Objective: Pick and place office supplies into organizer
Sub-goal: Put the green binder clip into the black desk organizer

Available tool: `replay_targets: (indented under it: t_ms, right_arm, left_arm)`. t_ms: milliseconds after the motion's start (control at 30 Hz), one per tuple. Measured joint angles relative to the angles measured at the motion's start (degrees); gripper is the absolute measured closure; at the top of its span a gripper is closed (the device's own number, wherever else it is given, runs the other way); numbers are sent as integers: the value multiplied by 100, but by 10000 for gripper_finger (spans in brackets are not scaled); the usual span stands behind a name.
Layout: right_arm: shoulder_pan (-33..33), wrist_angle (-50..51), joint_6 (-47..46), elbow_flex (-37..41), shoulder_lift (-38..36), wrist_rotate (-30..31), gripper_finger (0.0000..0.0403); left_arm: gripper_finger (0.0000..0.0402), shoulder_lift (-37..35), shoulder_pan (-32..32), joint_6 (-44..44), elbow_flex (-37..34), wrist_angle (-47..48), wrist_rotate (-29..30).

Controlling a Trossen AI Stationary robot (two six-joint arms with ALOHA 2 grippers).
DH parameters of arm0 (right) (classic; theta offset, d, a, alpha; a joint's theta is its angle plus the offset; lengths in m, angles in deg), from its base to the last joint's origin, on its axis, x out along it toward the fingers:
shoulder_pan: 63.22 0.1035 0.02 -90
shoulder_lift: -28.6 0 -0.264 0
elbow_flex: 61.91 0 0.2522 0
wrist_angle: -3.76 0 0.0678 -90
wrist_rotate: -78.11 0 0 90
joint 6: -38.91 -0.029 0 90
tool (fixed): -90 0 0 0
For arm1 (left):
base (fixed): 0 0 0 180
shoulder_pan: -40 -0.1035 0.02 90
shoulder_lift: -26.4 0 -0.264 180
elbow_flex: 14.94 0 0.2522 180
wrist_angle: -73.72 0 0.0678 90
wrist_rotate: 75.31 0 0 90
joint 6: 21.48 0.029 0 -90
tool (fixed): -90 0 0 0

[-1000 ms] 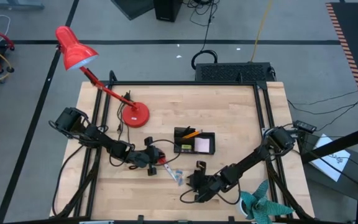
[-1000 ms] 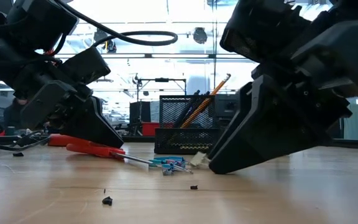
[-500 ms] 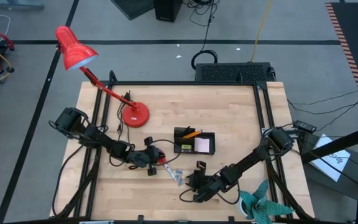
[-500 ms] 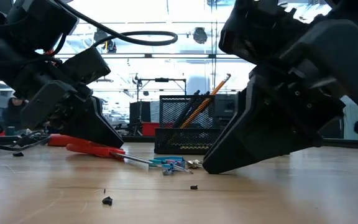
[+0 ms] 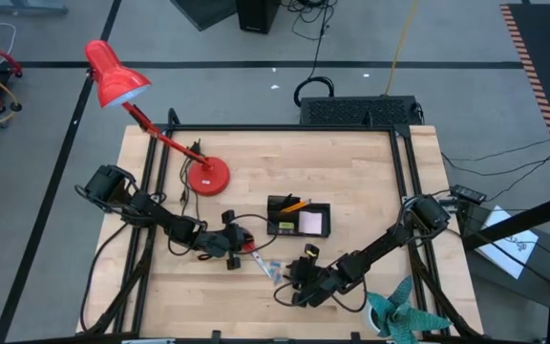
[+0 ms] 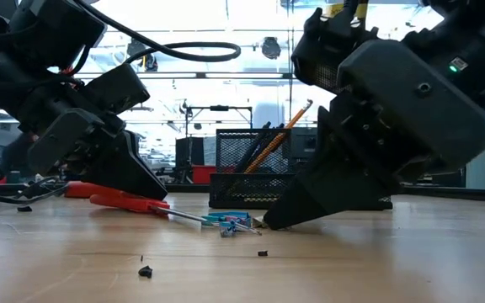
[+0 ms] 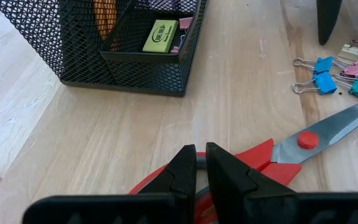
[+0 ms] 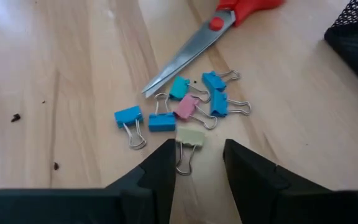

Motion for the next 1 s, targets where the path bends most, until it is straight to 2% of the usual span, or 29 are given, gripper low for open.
replay_targets:
  t_ms: [333, 533, 833, 1000]
  right_arm:
    - [-9, -675, -139, -7, 403, -56, 273]
    - [-15, -670, -203, -7, 435, -112, 274]
    - [-11, -526, -236, -7, 435, -355, 314]
    - [20, -524, -236, -4, 437, -339, 323]
  left_arm:
    - [355, 0, 0, 22, 0, -18, -2]
    - [355, 0, 2, 24, 0, -20, -13]
    - [355, 0, 2, 26, 0, -2, -13]
    - [355, 0, 2, 28, 0, -2, -13]
